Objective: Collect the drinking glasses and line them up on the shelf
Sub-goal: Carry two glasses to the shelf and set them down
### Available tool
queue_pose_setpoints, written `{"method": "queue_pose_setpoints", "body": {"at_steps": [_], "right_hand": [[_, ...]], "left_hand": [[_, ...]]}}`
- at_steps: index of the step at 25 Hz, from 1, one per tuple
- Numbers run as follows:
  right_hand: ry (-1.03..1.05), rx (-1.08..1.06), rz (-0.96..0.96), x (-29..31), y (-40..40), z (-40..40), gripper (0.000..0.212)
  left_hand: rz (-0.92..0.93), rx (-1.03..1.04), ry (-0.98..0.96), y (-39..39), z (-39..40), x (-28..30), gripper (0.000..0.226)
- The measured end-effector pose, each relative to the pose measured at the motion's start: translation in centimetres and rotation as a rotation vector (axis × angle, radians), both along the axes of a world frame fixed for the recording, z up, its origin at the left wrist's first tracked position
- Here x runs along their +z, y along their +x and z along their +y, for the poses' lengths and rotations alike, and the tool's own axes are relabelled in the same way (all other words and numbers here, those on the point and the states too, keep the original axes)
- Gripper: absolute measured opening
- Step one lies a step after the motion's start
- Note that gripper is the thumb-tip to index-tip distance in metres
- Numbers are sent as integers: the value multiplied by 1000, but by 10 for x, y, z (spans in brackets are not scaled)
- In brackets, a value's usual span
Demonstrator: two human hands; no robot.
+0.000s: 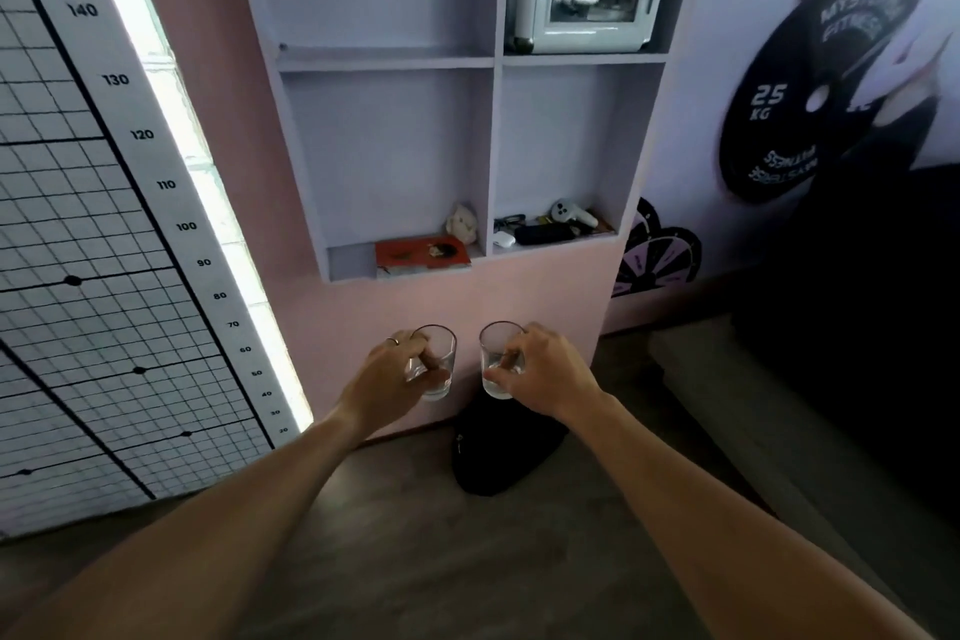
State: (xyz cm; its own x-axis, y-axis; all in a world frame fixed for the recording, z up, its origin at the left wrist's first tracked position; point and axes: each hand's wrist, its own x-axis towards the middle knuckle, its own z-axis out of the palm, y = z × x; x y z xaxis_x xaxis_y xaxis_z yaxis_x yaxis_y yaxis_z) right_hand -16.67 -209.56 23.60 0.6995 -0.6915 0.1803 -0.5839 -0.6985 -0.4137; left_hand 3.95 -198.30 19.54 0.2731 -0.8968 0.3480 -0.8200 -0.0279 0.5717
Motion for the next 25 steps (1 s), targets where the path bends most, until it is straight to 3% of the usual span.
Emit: {"method": "queue_pose_setpoints", "body": {"at_steps": [12,20,25], "right_hand": [[-71,208,-2,73,62,-138,28],[-198,250,11,181,145,-207,32],[-269,175,-96,260,210,-243,27]], "left_hand": [[-72,190,-106,43,-101,80,17],[-233,157,-269,131,-182,189,24],[-314,75,-416,187,-219,262,22]]}}
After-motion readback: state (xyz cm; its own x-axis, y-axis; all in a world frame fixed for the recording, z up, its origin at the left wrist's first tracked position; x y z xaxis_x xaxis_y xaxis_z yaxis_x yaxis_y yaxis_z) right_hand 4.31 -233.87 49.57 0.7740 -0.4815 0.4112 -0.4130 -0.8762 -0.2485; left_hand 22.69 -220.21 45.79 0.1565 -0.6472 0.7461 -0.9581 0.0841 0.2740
